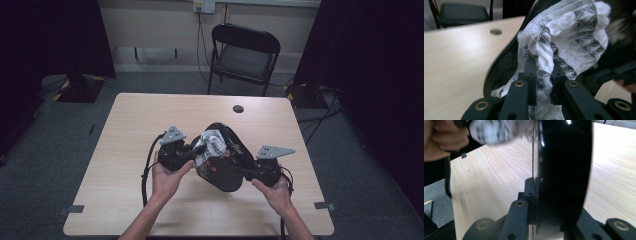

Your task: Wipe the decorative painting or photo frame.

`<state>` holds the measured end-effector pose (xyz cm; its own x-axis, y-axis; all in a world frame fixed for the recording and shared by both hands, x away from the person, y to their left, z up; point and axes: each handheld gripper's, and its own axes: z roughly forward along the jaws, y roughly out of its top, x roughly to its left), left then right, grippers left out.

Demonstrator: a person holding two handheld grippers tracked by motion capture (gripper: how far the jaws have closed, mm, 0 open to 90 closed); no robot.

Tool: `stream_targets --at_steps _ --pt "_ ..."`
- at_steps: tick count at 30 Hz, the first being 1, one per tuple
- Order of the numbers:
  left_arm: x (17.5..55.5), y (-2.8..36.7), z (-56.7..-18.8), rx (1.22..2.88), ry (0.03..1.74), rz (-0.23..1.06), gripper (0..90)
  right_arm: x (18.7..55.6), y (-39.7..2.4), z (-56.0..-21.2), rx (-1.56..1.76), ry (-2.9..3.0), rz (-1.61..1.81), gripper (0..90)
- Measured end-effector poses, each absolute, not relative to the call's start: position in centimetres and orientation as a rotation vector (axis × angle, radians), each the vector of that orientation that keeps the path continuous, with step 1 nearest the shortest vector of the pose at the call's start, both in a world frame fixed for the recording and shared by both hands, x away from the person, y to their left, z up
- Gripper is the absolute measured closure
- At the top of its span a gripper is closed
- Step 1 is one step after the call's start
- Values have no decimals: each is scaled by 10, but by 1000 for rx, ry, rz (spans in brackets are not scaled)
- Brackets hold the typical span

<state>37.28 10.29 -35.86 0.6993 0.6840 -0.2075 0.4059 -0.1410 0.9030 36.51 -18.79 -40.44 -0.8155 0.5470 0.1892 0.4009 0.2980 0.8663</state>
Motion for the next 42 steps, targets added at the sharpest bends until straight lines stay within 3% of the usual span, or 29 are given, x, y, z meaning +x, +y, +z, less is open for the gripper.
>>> stream_targets --at_steps 3,14,25,36,42 --pt "374 98 -353 1757 851 319 799 365 -187 -404 883 2417 1544 813" --pt "379 105 -387 1789 911 263 797 366 -187 -404 892 2413 1543 812" --pt "381 101 -348 1709 836 299 796 367 -186 -405 887 2417 1545 813" --pt "384 107 -365 1767 874 334 796 368 -186 -405 891 2414 1549 811" --pt "384 102 -345 1734 839 334 795 368 -185 -405 887 2417 1544 812"
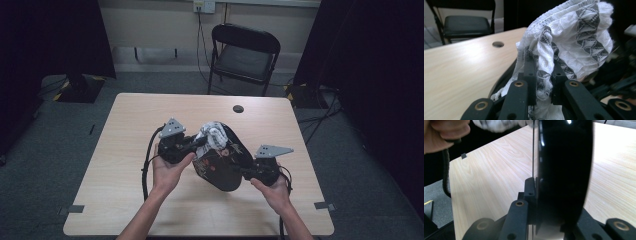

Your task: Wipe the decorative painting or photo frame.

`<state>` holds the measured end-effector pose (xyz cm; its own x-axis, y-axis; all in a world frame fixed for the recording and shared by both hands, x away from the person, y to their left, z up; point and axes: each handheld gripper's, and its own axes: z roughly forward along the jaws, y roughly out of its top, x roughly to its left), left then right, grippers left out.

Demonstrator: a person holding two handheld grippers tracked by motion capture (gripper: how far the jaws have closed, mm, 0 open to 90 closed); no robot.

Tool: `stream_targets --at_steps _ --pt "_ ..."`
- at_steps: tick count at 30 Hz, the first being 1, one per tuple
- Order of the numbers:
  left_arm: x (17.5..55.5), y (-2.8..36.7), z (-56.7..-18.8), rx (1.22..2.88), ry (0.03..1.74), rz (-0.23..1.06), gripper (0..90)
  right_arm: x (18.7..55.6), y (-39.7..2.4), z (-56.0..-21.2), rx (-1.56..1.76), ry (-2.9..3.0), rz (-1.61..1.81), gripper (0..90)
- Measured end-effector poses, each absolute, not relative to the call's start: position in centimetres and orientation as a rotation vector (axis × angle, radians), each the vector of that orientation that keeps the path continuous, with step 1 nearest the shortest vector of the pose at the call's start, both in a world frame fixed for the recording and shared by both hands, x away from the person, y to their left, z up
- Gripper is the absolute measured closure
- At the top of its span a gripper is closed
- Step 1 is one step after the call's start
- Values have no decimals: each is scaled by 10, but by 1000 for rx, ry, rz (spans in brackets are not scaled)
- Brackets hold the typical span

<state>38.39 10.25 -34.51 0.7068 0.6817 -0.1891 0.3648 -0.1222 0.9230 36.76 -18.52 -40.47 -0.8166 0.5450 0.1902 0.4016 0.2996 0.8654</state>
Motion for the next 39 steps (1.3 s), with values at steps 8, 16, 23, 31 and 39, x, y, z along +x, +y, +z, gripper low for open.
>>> stream_targets --at_steps 8,16,23,31,39 --pt "386 92 -340 1698 828 311 794 367 -189 -406 901 2417 1544 811" --pt "389 104 -364 1728 889 311 794 367 -188 -405 904 2412 1537 810" --pt "390 112 -396 1756 978 261 793 368 -186 -405 903 2411 1535 806" --pt "390 118 -383 1704 950 228 792 369 -184 -404 898 2413 1533 812" --pt "396 119 -400 1794 965 300 791 369 -181 -404 901 2412 1536 795"
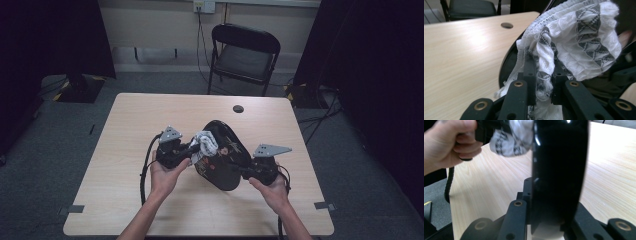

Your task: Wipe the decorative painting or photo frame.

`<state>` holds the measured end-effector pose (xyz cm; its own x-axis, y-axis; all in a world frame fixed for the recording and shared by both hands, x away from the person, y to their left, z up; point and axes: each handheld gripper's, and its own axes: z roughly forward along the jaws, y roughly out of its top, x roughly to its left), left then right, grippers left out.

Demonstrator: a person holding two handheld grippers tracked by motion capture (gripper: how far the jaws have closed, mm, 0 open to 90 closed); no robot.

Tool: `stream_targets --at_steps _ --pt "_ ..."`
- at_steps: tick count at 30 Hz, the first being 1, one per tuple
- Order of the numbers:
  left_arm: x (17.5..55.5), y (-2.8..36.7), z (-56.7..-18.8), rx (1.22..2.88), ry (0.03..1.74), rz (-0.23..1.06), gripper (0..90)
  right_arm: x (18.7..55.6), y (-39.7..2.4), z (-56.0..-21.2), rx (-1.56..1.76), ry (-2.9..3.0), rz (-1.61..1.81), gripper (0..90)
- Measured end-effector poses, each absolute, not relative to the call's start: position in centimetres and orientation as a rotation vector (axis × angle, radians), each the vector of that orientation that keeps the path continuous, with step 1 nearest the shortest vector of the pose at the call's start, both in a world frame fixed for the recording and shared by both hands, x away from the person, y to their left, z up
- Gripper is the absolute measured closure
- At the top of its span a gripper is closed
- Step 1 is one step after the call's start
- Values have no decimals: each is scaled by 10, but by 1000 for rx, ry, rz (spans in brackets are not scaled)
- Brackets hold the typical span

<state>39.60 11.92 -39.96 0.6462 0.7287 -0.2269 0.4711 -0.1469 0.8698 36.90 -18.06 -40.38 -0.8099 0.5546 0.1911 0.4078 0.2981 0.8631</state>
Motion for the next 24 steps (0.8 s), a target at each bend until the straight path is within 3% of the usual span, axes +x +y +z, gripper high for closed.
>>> stream_targets --at_steps 12,20,24 --pt "399 126 -436 1828 1068 213 791 373 -178 -403 906 2411 1529 799" --pt "396 125 -409 1779 995 250 787 372 -178 -403 906 2413 1520 808" --pt "395 123 -416 1779 1011 259 788 372 -176 -402 914 2417 1516 801"
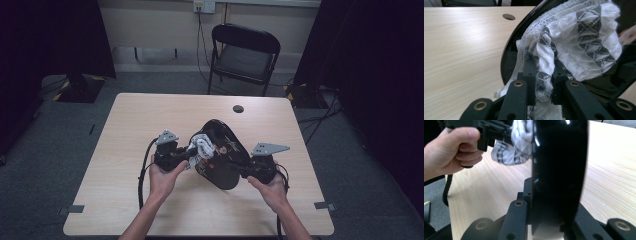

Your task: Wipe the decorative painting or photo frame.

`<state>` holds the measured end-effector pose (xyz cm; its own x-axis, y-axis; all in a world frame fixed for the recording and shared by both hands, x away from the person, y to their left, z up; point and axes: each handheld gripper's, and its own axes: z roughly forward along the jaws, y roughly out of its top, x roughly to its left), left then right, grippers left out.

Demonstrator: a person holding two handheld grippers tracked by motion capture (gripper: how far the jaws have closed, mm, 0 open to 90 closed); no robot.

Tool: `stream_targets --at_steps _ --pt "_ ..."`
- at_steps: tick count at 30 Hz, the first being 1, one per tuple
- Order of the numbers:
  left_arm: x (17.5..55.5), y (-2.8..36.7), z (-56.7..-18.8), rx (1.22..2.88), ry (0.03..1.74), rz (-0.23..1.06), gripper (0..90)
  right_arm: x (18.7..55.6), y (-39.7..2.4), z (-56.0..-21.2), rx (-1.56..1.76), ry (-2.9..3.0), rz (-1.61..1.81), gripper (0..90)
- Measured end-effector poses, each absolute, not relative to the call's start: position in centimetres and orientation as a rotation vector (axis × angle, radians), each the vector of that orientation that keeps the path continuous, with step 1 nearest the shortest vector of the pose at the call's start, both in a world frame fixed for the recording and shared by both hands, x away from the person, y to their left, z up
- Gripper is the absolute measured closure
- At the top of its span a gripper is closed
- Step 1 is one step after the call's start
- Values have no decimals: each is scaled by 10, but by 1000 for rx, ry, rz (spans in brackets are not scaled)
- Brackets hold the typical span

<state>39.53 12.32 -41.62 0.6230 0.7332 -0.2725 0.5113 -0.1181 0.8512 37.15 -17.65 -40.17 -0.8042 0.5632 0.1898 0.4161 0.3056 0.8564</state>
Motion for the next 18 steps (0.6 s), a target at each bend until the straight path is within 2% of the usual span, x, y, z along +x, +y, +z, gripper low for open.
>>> stream_targets --at_steps 7,14,18 --pt "393 121 -421 1864 1000 287 788 368 -176 -400 906 2430 1490 802" --pt "392 114 -451 1957 1037 230 787 370 -177 -400 921 2422 1494 807" --pt "393 114 -448 1957 1039 228 786 371 -178 -400 925 2421 1494 806"
